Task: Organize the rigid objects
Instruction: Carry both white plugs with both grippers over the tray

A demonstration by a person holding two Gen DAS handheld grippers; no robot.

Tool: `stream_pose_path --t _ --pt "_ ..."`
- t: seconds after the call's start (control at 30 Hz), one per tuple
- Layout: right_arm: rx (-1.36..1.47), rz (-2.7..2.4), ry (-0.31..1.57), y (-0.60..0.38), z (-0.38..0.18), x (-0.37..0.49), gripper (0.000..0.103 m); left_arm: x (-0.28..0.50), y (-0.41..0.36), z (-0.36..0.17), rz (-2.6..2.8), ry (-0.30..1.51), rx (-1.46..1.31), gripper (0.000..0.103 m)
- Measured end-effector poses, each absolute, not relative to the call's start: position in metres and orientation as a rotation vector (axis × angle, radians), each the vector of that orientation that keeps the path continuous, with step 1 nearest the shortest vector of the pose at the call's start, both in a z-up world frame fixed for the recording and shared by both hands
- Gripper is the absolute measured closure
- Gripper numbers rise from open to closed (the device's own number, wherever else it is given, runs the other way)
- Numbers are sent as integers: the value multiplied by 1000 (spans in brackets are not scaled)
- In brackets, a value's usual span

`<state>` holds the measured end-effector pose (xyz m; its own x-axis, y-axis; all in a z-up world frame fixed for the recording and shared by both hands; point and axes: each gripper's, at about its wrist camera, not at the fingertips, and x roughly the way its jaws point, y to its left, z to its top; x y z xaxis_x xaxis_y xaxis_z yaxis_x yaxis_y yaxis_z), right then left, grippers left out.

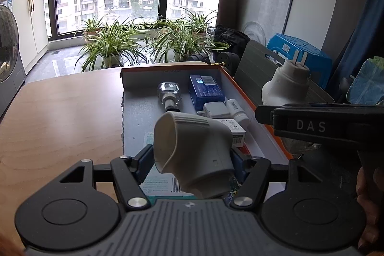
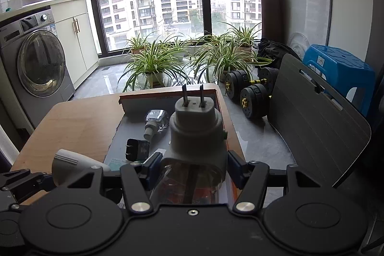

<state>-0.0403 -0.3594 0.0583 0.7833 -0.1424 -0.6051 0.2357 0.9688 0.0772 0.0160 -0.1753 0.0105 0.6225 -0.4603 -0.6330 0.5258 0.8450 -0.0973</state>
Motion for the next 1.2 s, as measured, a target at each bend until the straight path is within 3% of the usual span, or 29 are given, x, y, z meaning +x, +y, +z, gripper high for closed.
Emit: stream_pose_path --t 1.2 --pt "127 -116 728 -375 44 28 33 19 -192 -3 -579 731 117 36"
